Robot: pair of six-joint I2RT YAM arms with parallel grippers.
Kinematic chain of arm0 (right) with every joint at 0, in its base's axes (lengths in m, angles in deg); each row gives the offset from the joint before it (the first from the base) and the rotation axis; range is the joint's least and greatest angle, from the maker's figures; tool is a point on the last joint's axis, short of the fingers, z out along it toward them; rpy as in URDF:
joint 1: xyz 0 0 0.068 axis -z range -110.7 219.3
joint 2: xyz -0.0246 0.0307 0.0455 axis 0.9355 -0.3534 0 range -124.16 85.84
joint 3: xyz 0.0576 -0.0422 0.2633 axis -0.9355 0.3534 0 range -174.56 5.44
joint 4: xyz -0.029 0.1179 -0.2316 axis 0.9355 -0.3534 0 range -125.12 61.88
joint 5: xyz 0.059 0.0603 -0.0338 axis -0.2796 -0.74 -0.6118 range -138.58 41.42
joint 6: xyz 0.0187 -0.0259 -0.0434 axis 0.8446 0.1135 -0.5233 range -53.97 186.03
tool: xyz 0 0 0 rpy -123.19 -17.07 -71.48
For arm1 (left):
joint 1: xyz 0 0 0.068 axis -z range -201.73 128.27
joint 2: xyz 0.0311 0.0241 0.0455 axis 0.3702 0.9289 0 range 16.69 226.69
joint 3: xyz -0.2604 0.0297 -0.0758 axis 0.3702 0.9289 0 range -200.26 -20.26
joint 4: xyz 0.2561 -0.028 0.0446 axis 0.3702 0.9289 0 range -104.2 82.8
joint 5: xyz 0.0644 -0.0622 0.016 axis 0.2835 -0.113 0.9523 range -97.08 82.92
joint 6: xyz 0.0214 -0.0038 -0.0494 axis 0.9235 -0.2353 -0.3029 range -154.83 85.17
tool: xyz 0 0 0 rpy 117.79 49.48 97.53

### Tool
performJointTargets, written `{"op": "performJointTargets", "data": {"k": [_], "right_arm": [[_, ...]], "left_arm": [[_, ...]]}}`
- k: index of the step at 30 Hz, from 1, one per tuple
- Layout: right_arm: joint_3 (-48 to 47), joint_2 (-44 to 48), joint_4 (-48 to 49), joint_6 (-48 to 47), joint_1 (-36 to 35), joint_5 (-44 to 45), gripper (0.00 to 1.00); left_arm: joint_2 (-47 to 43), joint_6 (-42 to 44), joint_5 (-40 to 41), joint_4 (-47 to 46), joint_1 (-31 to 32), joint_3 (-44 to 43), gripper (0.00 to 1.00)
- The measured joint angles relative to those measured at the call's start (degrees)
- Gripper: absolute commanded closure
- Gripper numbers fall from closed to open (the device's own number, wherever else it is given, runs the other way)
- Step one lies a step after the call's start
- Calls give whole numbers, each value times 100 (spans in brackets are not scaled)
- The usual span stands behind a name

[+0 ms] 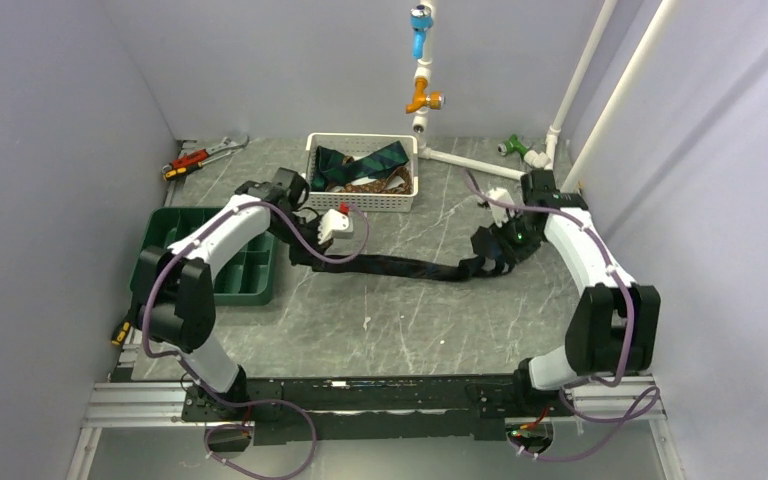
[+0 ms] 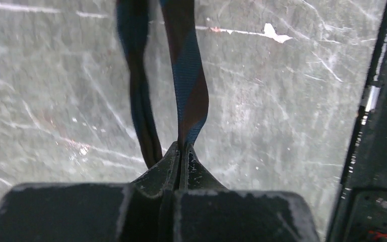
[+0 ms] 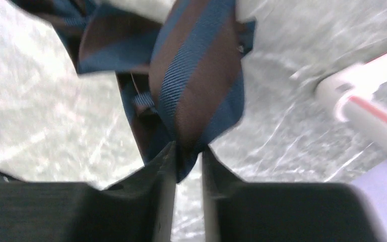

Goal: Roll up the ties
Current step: Flatten out the tie at the center of the board.

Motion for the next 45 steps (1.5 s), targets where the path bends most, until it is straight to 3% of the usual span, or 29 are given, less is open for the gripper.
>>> {"op": "performJointTargets", "data": {"k": [1, 3, 7, 11, 17, 21, 25, 29, 31, 32, 34, 36, 40, 44, 45], "right_arm": [[214, 227, -136, -122, 94, 20, 42], [520, 428, -424, -280, 105, -4, 31], [468, 232, -756, -321, -59, -210, 28], [-238, -260, -647, -85, -409, -378, 28], [-535, -962, -133, 188, -1226, -278, 35], [-358, -1521, 160, 140, -1502, 90, 51], [-2, -1449, 92, -155, -1062, 450, 63], [66, -857, -197, -667, -330, 542, 56], [210, -254, -369, -1078, 57, 590, 57], [308, 61, -481, -1274, 232, 640, 57], [549, 597, -667, -1617, 442, 754, 56], [686, 841, -885, -1810, 476, 761, 49], [466, 688, -1316, -1768, 457, 343, 31], [-483, 146, -1478, -1408, 326, -380, 28], [-713, 9, -1434, -1329, 208, -503, 29]], "left_arm": [[-31, -48, -70, 140, -149, -50, 100], [2, -149, -162, 352, -295, -105, 100], [479, -439, -260, 605, -295, -192, 96], [1012, -671, -232, 603, -343, -273, 94], [1126, -800, -120, 592, -538, -289, 99], [1137, -824, 7, 603, -697, -330, 100], [1152, -837, 186, 627, -962, -332, 100], [1279, -872, 356, 715, -1224, -409, 100], [1327, -901, 472, 730, -1298, -446, 100], [1344, -920, 549, 737, -1333, -446, 97], [1381, -935, 636, 769, -1377, -459, 70], [1449, -953, 704, 820, -1405, -542, 51], [1473, -1123, 531, 813, -1434, -745, 31], [1379, -1117, 120, 780, -1427, -966, 2], [1325, -1064, 17, 780, -1421, -1003, 1]]}}
